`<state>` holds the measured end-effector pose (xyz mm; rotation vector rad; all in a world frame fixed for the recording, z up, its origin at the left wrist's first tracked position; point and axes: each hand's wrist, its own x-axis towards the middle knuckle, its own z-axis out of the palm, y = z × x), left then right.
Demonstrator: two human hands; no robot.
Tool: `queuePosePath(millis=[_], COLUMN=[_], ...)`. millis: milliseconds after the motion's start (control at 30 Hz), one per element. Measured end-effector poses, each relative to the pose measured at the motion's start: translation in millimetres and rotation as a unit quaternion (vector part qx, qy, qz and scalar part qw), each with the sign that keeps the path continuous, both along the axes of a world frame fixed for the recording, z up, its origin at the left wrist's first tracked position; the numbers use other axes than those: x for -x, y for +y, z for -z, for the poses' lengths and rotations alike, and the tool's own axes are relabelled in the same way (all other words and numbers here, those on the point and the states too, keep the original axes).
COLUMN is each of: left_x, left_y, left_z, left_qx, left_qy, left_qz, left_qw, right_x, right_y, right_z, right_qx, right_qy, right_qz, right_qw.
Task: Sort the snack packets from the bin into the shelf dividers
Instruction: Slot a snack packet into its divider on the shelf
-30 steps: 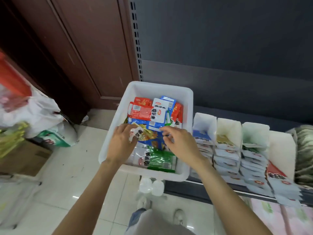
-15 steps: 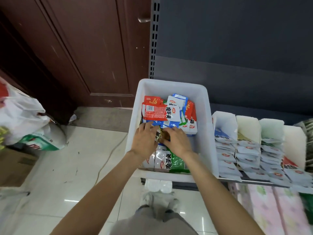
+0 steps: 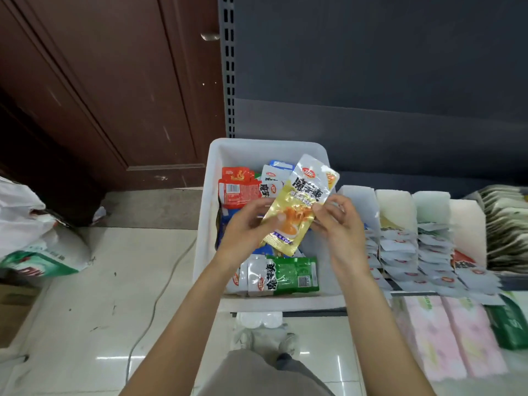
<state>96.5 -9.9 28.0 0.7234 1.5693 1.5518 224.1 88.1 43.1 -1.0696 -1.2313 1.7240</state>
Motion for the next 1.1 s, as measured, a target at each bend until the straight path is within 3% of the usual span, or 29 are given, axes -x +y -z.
queuePosePath(millis=[67,133,233,300,400,500,567,633,700,767,900,1100], left_x=[-11,-19,-37,-52,-79,-107,-122,-129,-141,-151,-164,-168], left_y=[8,15,28,38,62,93,110,119,125,128,128,132], left_z=[-3,-3,-10,-13,-13,-10,-2,14,28,37,42,47], left_qx=[0.003,0.008,0.013,0.012,0.007,-0.029,0.004,0.057,0.096,0.125,0.153,0.124], left_qy=[0.041,0.094,0.157,0.183,0.259,0.306,0.360,0.448,0.533,0.572,0.593,0.597], left_qz=[0.033,0.065,0.143,0.164,0.115,0.014,0.024,0.076,0.109,0.122,0.106,0.071], left_qw=[0.999,0.993,0.977,0.969,0.959,0.951,0.933,0.889,0.834,0.801,0.783,0.790], right_x=[-14,-36,-76,-102,-139,-173,-193,-199,-201,-193,-167,-164], right_y=[2,7,24,37,54,68,79,90,107,123,149,152], right_z=[-9,-18,-33,-40,-37,-30,-26,-21,-16,-8,10,26], right_qx=[0.000,-0.058,-0.179,-0.192,-0.196,-0.248,-0.312,-0.358,-0.408,-0.474,-0.575,-0.614], right_qy=[0.012,-0.005,-0.097,-0.147,-0.145,-0.120,-0.137,-0.165,-0.201,-0.248,-0.372,-0.493], right_qz=[0.012,0.017,-0.035,-0.080,-0.067,0.068,0.145,0.162,0.135,0.074,-0.060,-0.147], right_qw=[1.000,0.998,0.978,0.967,0.967,0.959,0.929,0.904,0.880,0.842,0.727,0.599])
